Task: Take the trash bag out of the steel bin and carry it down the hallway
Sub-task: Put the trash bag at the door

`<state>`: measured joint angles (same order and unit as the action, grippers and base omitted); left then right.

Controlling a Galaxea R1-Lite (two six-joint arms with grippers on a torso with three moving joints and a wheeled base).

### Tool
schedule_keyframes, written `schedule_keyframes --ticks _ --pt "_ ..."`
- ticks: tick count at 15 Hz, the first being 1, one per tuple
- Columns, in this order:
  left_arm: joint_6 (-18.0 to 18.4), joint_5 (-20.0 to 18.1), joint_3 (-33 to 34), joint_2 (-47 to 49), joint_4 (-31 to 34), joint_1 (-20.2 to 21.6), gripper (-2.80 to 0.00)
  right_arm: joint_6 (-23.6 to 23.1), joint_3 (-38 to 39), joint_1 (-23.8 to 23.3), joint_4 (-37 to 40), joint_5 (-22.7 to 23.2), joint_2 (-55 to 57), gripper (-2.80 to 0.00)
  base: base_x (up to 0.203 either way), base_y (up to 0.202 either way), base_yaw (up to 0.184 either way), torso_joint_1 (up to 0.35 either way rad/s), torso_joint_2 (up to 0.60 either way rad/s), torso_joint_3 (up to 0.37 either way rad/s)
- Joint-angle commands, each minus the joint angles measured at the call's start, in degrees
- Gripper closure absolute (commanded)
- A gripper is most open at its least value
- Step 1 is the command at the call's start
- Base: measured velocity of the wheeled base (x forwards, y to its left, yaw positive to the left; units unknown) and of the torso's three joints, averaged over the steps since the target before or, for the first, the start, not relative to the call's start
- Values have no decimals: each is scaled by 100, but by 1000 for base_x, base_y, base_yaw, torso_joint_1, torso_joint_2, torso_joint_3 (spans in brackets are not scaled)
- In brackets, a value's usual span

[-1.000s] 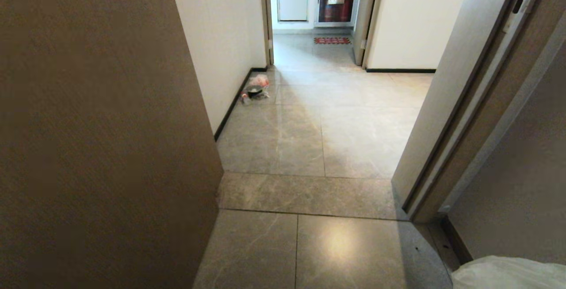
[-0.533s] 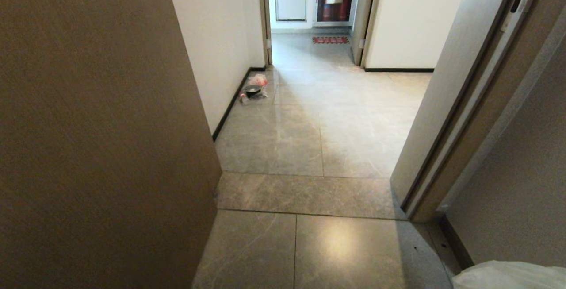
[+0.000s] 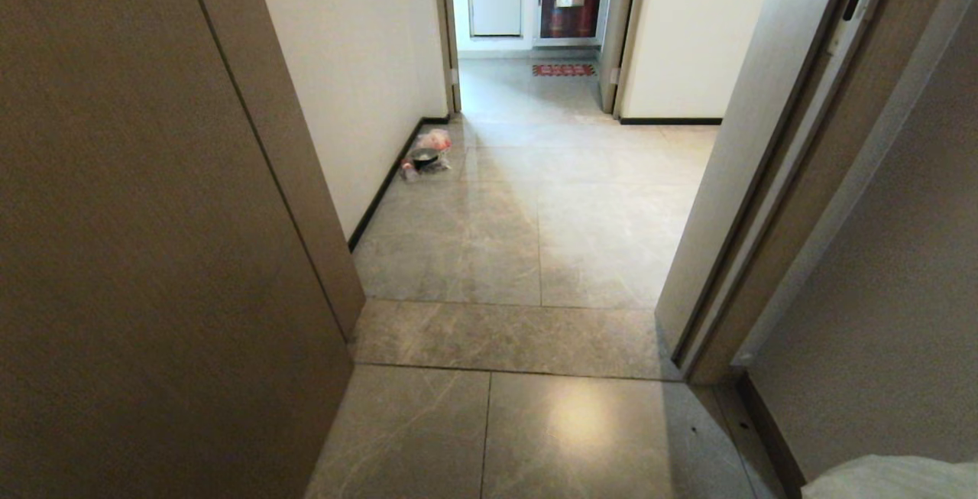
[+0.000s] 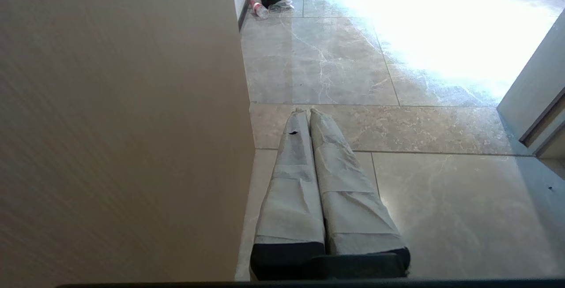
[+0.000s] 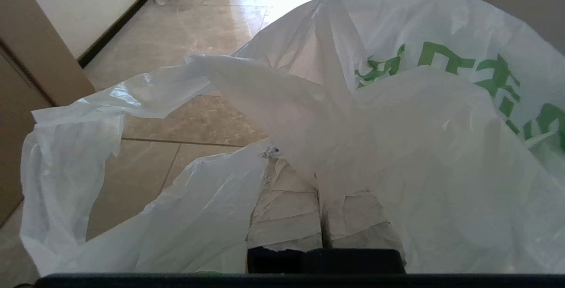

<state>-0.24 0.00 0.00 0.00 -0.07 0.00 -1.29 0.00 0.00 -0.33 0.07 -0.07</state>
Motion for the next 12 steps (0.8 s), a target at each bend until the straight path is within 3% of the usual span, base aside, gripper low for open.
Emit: schedule_keyframes --ticks 1,4,12 --pt "-13 0 0 2 -2 0 0 -3 0 -8 -2 1 7 0 0 0 0 0 0 0" --pt "-20 0 0 1 -11 0 0 -3 0 0 -2 1 7 0 46 4 6 -2 -1 2" --pt "-20 0 0 9 -11 0 0 -3 0 0 -2 1 7 0 191 0 1 3 3 1"
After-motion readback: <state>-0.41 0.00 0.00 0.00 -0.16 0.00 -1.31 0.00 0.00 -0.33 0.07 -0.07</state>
